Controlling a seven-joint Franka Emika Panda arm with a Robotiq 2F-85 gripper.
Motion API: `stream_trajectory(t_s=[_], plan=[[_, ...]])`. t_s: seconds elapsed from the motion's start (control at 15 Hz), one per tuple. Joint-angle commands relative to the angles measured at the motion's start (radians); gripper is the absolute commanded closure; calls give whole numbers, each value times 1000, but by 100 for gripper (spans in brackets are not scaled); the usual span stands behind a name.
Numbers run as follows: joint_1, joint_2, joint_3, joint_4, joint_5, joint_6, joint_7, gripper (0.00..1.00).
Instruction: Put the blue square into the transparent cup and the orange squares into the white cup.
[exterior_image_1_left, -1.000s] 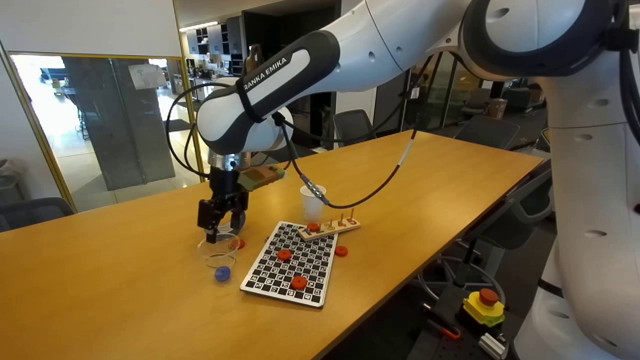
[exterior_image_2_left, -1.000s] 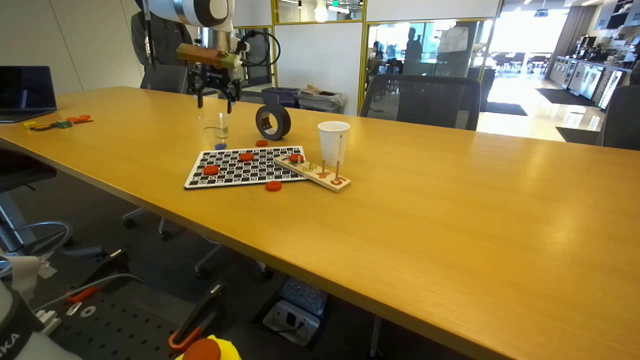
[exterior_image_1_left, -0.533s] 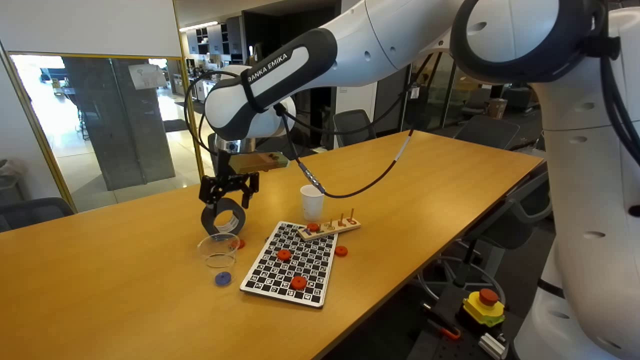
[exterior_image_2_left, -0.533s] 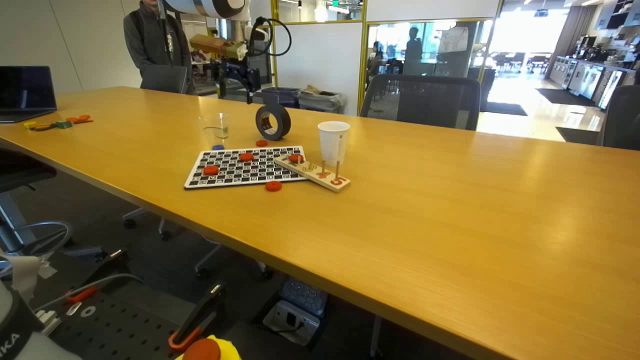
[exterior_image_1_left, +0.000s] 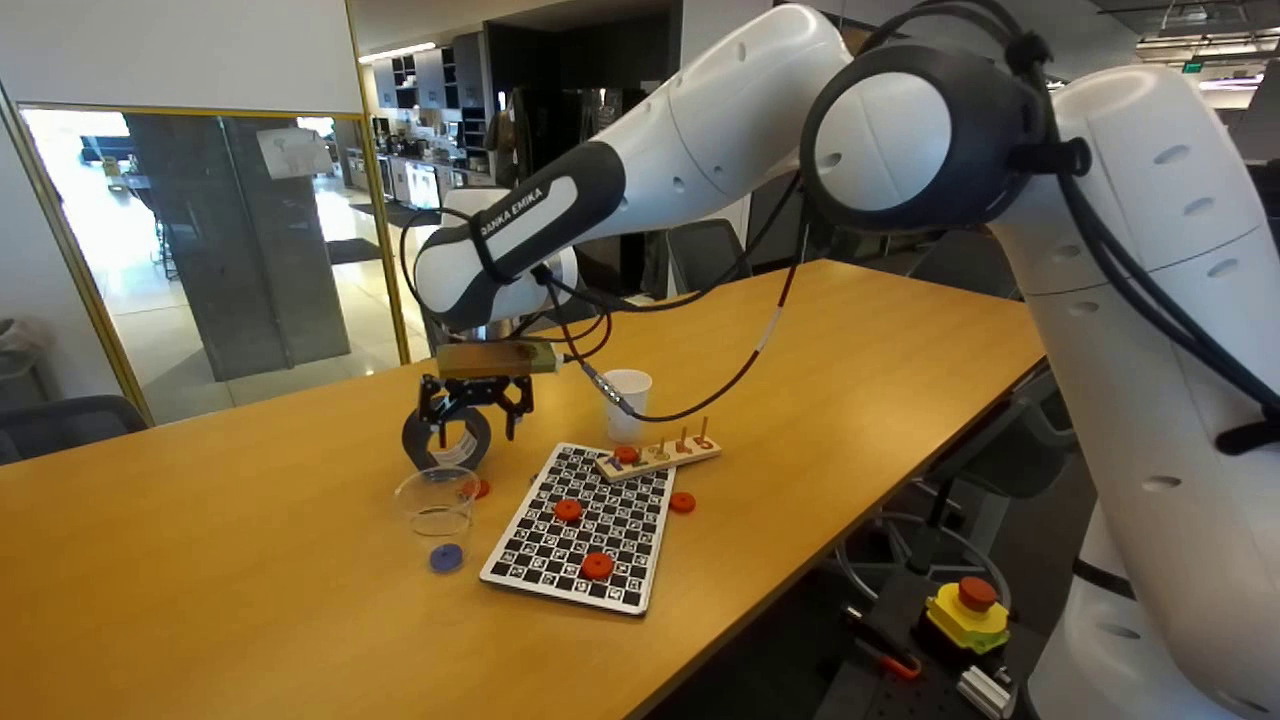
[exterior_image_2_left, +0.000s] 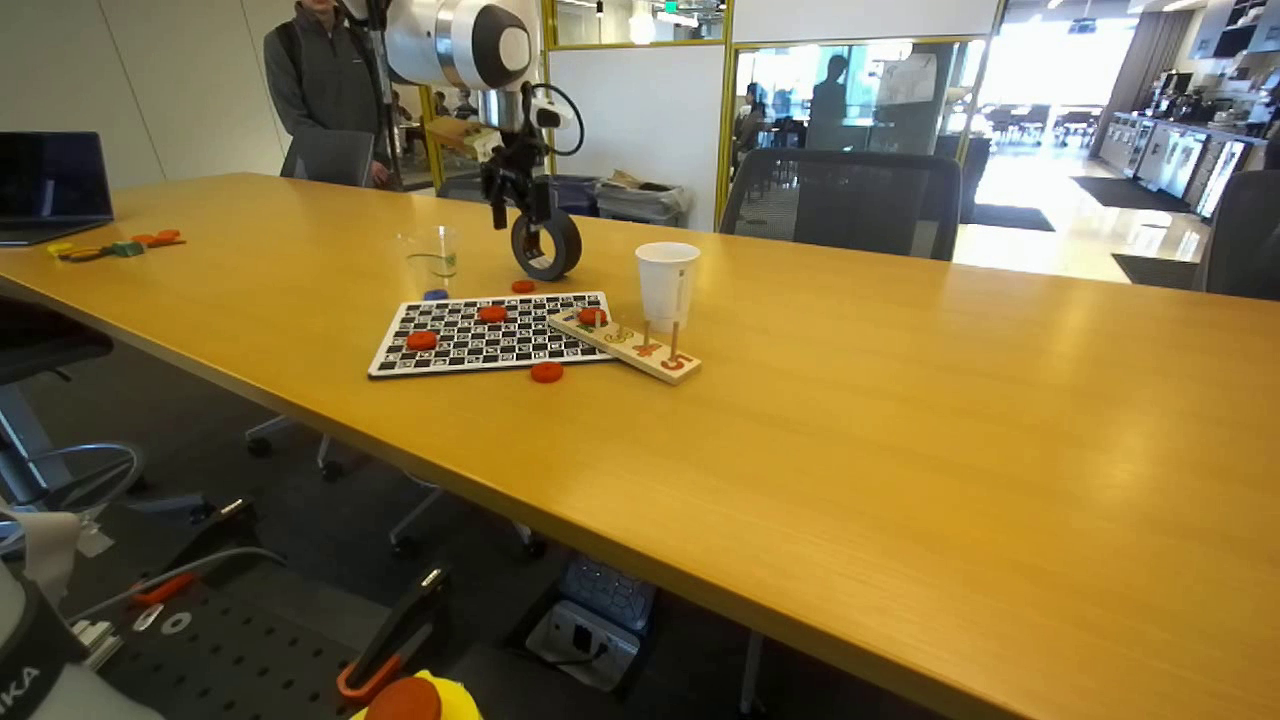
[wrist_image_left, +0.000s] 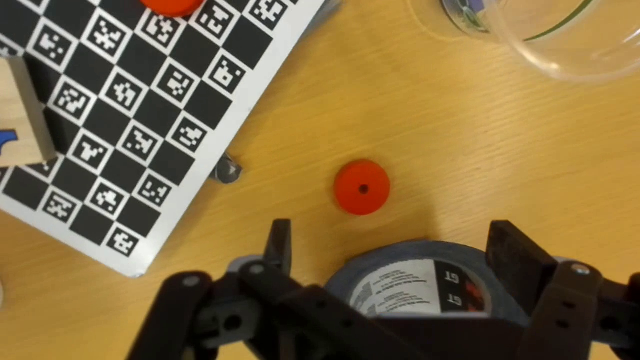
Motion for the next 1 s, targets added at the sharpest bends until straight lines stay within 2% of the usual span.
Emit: stream_trajectory(t_s=[0.0,0.13,0.4,0.67,0.93], plan=[[62,83,-64,85,-22,-23,218,0],[85,116,-87,107,-37,-42,335,0],[92,164,-83,147,-35,-73,448,0],[82,192,-72,179,-29,-77,489,0],[71,210,-64,196,-30,-67,468,0]])
